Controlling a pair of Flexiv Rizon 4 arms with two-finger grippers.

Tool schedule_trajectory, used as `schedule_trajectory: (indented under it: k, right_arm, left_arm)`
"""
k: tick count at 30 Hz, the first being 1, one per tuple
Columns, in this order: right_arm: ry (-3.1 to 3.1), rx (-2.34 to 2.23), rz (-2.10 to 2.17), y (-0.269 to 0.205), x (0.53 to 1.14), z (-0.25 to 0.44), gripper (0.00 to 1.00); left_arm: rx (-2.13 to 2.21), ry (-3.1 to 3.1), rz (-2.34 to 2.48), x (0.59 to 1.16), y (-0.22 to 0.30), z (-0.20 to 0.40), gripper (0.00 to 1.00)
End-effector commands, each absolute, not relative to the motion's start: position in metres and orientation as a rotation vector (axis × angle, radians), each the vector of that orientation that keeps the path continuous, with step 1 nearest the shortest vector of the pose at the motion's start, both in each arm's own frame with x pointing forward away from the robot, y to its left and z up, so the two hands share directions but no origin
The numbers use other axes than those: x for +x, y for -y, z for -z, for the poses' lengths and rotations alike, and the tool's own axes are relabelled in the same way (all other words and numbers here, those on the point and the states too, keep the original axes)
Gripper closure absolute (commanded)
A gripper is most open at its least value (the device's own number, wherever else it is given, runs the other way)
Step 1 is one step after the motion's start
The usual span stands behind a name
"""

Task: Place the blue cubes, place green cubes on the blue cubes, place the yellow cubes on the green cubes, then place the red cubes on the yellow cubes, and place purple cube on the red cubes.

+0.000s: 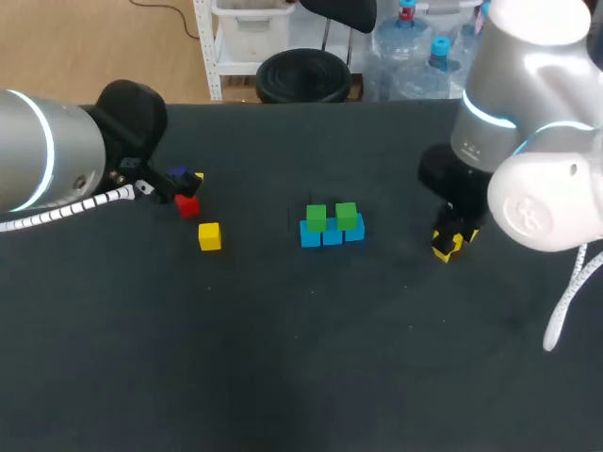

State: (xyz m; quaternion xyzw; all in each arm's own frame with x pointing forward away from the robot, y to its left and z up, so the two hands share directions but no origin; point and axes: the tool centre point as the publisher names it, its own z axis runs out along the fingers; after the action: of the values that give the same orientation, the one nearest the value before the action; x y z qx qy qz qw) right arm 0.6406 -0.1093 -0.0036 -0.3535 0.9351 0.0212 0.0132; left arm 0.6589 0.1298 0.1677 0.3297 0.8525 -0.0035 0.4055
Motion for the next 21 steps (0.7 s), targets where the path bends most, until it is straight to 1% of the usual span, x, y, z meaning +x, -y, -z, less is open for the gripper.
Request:
schedule_trajectory:
  k: [1,2,5,6,7,8,9,10,20,21]
  right_arm:
    - [-2.903,-1.111,-0.079,0.1064,0.6404,0.0048,0.44]
    - [-2.902,-1.114,-0.08,0.1062,0.6402,0.0046,0.45]
    - [-2.894,-1.124,-0.059,0.1054,0.6396,0.0045,0.53]
    - [-2.893,-1.126,-0.047,0.1053,0.6394,0.0048,0.58]
    - [-2.892,-1.125,-0.042,0.1053,0.6393,0.0049,0.68]
    - [-2.891,-1.125,-0.038,0.1054,0.6393,0.0049,0.84]
    - [-2.889,-1.129,-0.031,0.1055,0.639,0.0049,0.95]
    - [-2.888,-1.133,-0.027,0.1055,0.6385,0.005,1.0]
    - [-2.888,-1.167,-0.036,0.1075,0.6364,0.0022,1.0]
    - [-2.897,-1.148,-0.05,0.1083,0.6368,0.0015,0.66]
  left_arm:
    - [0.828,-2.148,0.007,0.6586,-0.1294,-0.1666,0.0]
    - [0.828,-2.148,0.007,0.6586,-0.1294,-0.1666,0.0]
    - [0.828,-2.148,0.007,0.6586,-0.1294,-0.1666,0.0]
    - [0.828,-2.148,0.007,0.6586,-0.1294,-0.1666,0.0]
    - [0.828,-2.148,0.007,0.6586,-0.1294,-0.1666,0.0]
    - [0.828,-2.148,0.007,0.6586,-0.1294,-0.1666,0.0]
    - [0.828,-2.148,0.007,0.6586,-0.1294,-0.1666,0.0]
    - [0.828,-2.148,0.007,0.6586,-0.1294,-0.1666,0.0]
    - [0.828,-2.148,0.007,0.6586,-0.1294,-0.1666,0.0]
    - [0.828,-2.148,0.007,0.6586,-0.1294,-0.1666,0.0]
